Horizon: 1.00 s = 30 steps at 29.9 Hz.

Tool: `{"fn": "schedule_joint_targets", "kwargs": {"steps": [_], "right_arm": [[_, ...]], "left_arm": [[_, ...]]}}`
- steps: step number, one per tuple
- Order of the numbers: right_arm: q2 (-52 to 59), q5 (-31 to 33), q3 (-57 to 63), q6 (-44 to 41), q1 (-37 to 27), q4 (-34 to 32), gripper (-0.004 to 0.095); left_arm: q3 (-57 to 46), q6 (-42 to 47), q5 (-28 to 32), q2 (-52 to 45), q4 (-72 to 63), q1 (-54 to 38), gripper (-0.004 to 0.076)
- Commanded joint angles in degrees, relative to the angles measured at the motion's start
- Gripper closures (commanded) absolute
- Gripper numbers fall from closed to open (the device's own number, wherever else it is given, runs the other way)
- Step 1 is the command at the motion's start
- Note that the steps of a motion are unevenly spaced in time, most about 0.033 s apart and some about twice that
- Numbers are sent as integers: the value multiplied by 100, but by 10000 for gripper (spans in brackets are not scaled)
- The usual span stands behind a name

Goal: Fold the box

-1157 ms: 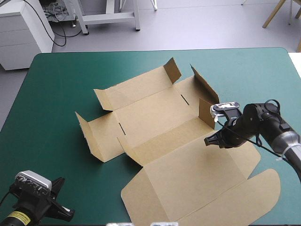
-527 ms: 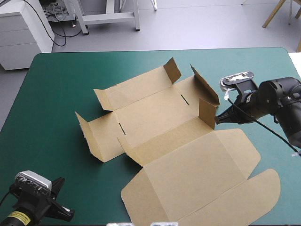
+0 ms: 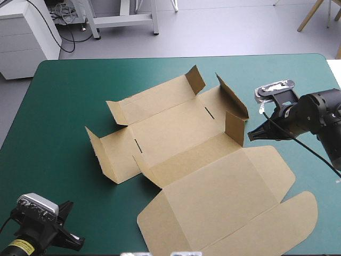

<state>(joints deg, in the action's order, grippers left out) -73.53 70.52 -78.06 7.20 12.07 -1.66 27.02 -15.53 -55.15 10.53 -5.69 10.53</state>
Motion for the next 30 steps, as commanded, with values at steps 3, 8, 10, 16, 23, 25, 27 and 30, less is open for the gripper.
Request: {"fn": "schedule_joint_targets", "kwargs": {"steps": [3,8,10,16,23,25,27,30], "right_arm": [[158,-154,-183,48,4,-50,921],[158,-154,-183,38,4,-50,836],[158,-154,-183,-5,4,-50,745],[158,-154,-183,-236,4,-50,265],[147,-405,-183,-236,4,-38,207],[136,-566,-183,-279,4,-26,227],[114,-668,-183,-329,4,-26,244],[65,-850,-199,-282,4,-26,271]], "left_arm": [[145,49,358,60,-104,-3,734],[145,49,358,60,-104,-3,734],[145,49,358,60,-104,-3,734],[145,49,358,60,-104,-3,734],[145,49,358,60,-104,-3,734],[145,49,358,60,-104,-3,734],[145,49,358,60,-104,-3,734],[145,49,358,60,-104,-3,734]]}}
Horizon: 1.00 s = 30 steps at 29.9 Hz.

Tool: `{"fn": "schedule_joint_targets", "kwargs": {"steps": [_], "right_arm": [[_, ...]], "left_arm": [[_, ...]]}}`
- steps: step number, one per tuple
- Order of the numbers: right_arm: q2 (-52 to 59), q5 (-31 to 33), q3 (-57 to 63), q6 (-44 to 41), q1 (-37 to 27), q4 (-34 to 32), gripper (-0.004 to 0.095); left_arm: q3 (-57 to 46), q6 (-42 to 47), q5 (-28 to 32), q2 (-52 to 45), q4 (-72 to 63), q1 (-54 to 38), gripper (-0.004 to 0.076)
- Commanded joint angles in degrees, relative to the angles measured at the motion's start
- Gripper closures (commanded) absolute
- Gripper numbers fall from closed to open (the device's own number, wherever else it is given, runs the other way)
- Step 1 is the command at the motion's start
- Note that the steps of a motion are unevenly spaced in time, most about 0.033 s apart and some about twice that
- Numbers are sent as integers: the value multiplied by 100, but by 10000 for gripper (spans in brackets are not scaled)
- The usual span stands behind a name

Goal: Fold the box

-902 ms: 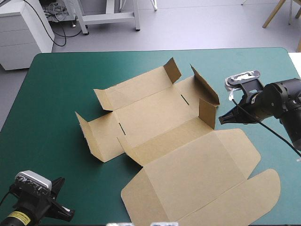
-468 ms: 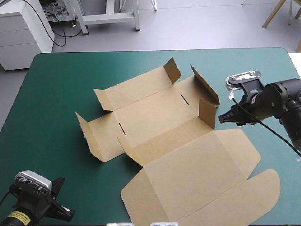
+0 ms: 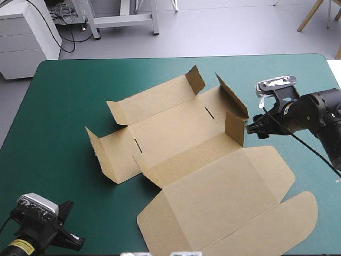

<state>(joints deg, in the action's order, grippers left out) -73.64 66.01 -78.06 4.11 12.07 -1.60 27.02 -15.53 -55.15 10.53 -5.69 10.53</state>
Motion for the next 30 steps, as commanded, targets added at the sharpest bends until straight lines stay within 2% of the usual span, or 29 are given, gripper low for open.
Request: {"fn": "schedule_joint_targets", "kwargs": {"steps": [1,3,12,18,25,30], "right_arm": [[45,-438,-209,151,4,-31,279],[-85,-513,-300,476,4,-31,295],[-1131,-493,-1330,701,4,216,336],[-2009,-109,-1982,860,4,500,363],[-2772,266,-2044,935,4,584,365],[-3130,289,-2044,1002,4,1048,365]], "left_arm": [[145,49,358,60,-104,-3,734],[145,49,358,60,-104,-3,734],[145,49,358,60,-93,-3,734],[145,49,358,60,-93,-3,734],[135,49,368,60,-93,-3,734],[135,49,368,60,-93,-3,734]]}}
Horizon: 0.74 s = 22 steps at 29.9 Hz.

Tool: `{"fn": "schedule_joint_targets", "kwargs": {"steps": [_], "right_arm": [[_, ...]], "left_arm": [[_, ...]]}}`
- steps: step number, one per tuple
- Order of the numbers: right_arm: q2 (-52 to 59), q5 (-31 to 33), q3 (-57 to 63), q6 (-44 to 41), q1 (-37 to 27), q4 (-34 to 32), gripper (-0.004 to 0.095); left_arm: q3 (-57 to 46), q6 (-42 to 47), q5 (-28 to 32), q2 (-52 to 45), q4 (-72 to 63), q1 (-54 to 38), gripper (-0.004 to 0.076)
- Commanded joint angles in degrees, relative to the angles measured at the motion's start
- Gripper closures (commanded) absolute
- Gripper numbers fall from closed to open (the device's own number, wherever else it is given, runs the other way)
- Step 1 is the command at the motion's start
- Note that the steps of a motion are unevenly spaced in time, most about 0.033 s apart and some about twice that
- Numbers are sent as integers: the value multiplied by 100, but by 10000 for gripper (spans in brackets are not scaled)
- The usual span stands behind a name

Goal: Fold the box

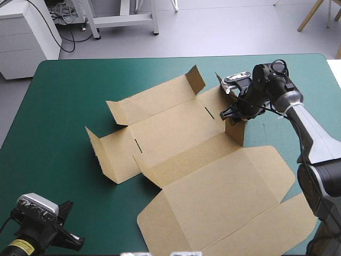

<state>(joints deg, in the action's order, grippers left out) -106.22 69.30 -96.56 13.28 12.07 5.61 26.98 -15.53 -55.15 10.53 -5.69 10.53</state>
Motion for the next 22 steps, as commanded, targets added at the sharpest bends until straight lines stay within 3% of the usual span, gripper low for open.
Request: {"fn": "schedule_joint_targets", "kwargs": {"steps": [1,6,22], "right_arm": [[72,-40,-194,85,4,468,365],[-108,-40,-183,174,4,761,381],[-111,-40,202,188,4,401,410]], "left_arm": [[140,49,368,60,-93,-3,734],[140,49,368,60,-93,-3,734],[140,49,368,60,-93,-3,734]]}}
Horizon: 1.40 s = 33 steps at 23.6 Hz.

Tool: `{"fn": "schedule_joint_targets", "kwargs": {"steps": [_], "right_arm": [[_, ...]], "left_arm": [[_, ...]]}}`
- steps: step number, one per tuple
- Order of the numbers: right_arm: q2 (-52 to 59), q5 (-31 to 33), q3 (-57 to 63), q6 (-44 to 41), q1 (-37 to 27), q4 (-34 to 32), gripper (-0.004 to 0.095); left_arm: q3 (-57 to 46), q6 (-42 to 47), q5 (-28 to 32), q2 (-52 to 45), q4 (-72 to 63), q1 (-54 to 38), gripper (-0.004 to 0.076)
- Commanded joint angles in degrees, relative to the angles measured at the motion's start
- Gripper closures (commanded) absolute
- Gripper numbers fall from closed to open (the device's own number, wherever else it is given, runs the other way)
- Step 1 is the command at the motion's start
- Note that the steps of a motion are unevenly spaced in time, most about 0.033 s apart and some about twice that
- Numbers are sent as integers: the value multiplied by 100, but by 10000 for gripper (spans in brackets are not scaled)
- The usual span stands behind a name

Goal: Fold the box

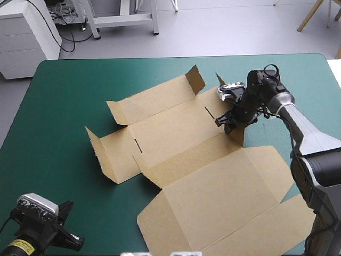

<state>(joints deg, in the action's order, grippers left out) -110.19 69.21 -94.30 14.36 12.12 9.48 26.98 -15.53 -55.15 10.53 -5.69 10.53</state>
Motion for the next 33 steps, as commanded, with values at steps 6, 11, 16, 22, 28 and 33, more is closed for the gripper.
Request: {"fn": "schedule_joint_targets", "kwargs": {"steps": [6,11,16,22,28,33], "right_arm": [[286,-31,44,127,0,14,483],[286,-31,44,226,0,14,901],[286,-31,44,566,0,14,927],[286,-1217,-69,1595,13,19,927],[286,-2190,-167,5332,260,1162,927],[286,-2213,-177,6222,893,414,928]], "left_arm": [[140,49,368,60,-93,-3,734],[140,49,368,60,-93,-3,734],[140,49,368,60,-93,-3,734],[140,49,368,60,-93,-3,734],[140,49,368,60,-93,-3,734],[140,49,368,60,-93,-3,734]]}}
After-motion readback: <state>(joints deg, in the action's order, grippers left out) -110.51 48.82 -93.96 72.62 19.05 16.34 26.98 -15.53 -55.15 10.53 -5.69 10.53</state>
